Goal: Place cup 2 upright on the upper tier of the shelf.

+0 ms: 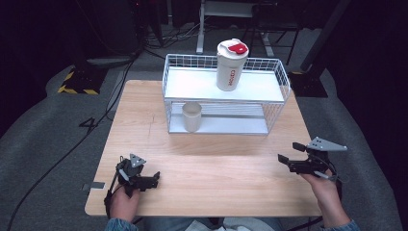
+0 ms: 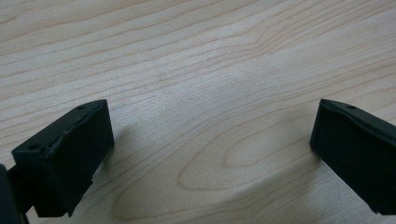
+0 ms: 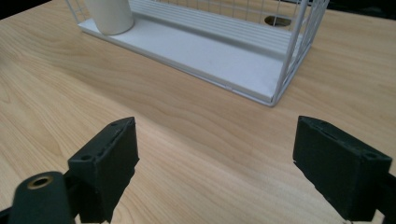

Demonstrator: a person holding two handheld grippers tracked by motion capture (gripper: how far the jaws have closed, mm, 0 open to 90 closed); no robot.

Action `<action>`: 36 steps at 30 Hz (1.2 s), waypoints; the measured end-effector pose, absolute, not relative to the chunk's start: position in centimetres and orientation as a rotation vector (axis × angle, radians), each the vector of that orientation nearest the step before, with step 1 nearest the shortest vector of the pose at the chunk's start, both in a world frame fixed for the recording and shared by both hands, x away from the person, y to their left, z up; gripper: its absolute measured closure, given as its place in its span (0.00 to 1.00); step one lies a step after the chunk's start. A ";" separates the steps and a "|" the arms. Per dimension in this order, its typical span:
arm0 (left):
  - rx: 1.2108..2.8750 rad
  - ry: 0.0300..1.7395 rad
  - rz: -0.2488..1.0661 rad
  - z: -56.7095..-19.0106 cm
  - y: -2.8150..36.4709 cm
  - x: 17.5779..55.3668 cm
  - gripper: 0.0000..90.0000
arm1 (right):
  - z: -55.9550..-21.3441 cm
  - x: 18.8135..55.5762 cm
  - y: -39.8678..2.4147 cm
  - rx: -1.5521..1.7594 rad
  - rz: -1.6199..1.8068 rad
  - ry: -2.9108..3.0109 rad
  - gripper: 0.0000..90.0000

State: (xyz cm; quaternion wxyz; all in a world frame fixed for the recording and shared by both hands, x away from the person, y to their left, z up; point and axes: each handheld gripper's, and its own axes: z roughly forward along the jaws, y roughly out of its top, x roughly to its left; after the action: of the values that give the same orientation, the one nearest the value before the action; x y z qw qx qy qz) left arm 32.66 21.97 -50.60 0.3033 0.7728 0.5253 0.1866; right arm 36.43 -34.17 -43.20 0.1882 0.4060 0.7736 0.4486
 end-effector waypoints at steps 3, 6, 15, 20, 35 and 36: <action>2.048 1.392 0.495 -50.6 22.0 32.7 0.00 | -44.4 36.2 -34.6 1.167 1.247 2.179 0.16; 2.048 1.392 0.495 -50.6 22.0 32.7 0.00 | -45.6 36.0 -35.0 1.182 1.225 2.189 0.16; 2.048 1.392 0.495 -50.6 22.0 32.7 0.00 | -48.4 35.3 -35.8 1.247 1.150 2.230 0.16; 2.048 1.392 0.495 -50.6 22.0 32.7 0.00 | -49.7 35.0 -35.7 1.245 1.087 2.253 0.16; 2.048 1.392 0.495 -50.6 22.0 32.7 0.00 | -50.5 34.9 -34.5 1.229 0.979 2.264 0.11; 2.048 1.392 0.495 -50.6 22.0 32.7 0.00 | -50.5 34.9 -34.4 1.236 0.970 2.260 0.10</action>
State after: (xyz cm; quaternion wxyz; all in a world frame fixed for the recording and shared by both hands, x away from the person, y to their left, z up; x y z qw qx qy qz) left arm 32.66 21.97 -50.60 0.3032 0.7728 0.5253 0.1867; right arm 34.88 -34.43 -50.49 0.1932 0.4405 0.8056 0.3459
